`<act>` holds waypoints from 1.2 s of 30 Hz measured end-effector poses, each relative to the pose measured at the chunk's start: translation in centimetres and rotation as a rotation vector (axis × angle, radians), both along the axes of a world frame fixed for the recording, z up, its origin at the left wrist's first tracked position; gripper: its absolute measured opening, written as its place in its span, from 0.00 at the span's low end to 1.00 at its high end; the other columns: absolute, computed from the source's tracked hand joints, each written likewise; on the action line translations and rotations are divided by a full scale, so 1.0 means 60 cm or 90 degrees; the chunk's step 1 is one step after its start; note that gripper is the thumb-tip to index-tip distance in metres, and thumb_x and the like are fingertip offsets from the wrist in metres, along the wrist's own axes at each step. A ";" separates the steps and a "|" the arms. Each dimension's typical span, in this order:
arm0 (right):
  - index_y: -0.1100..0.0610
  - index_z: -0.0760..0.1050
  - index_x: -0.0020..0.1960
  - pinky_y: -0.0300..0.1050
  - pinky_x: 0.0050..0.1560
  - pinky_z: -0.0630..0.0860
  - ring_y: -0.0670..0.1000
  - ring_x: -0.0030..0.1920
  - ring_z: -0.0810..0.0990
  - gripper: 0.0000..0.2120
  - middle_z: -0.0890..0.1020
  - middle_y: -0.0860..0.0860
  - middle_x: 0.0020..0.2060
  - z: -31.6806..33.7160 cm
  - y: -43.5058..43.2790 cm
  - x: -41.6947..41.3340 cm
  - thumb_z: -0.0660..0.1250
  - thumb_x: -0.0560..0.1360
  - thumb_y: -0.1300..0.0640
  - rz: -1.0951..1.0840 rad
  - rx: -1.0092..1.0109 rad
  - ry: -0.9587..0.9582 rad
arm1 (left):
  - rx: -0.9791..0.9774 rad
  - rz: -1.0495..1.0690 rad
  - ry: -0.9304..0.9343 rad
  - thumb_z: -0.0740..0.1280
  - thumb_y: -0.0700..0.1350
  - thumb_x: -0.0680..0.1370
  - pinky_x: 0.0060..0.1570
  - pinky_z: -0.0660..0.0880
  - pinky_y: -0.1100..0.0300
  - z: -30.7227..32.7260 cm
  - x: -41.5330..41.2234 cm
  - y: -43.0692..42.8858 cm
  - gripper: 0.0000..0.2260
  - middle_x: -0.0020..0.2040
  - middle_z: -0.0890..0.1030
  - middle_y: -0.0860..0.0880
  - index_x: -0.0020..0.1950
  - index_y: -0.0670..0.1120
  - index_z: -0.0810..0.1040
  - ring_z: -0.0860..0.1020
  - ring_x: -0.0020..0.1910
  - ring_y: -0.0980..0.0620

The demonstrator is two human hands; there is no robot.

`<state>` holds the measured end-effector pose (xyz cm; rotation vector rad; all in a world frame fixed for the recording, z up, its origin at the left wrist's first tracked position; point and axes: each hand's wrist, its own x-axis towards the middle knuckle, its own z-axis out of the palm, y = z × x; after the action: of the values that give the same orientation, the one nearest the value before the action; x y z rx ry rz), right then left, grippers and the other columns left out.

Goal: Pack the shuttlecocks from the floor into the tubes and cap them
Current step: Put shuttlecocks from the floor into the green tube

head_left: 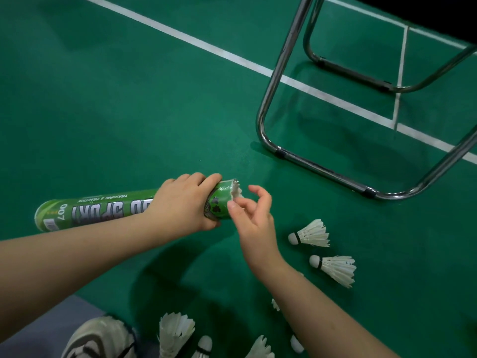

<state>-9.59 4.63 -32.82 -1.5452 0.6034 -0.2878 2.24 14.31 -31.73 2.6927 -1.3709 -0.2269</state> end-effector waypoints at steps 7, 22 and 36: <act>0.53 0.77 0.46 0.28 0.41 0.72 0.39 0.38 0.77 0.13 0.79 0.47 0.39 0.029 0.017 0.002 0.65 0.62 0.54 0.242 0.227 0.164 | 0.004 -0.062 -0.016 0.68 0.61 0.59 0.37 0.74 0.52 -0.021 -0.015 0.042 0.32 0.42 0.78 0.48 0.59 0.51 0.69 0.79 0.40 0.43; 0.55 0.74 0.56 0.48 0.50 0.73 0.54 0.50 0.76 0.12 0.78 0.54 0.51 -0.045 -0.171 -0.132 0.60 0.75 0.52 -0.021 -0.398 0.566 | 0.081 -0.029 0.094 0.69 0.65 0.65 0.54 0.68 0.55 -0.016 -0.054 0.057 0.37 0.57 0.73 0.52 0.68 0.56 0.59 0.71 0.57 0.49; 0.53 0.72 0.58 0.46 0.32 0.70 0.48 0.32 0.71 0.10 0.75 0.47 0.36 -0.100 -0.145 -0.129 0.59 0.77 0.56 -0.361 -0.190 0.318 | 0.125 -0.030 0.098 0.70 0.65 0.64 0.54 0.70 0.54 -0.039 -0.065 0.052 0.38 0.58 0.73 0.51 0.69 0.55 0.59 0.72 0.57 0.49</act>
<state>-17.35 -4.08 -38.82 -1.7181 1.4528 -0.4350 -1.64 17.41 -34.05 2.7278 -1.4364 -0.5907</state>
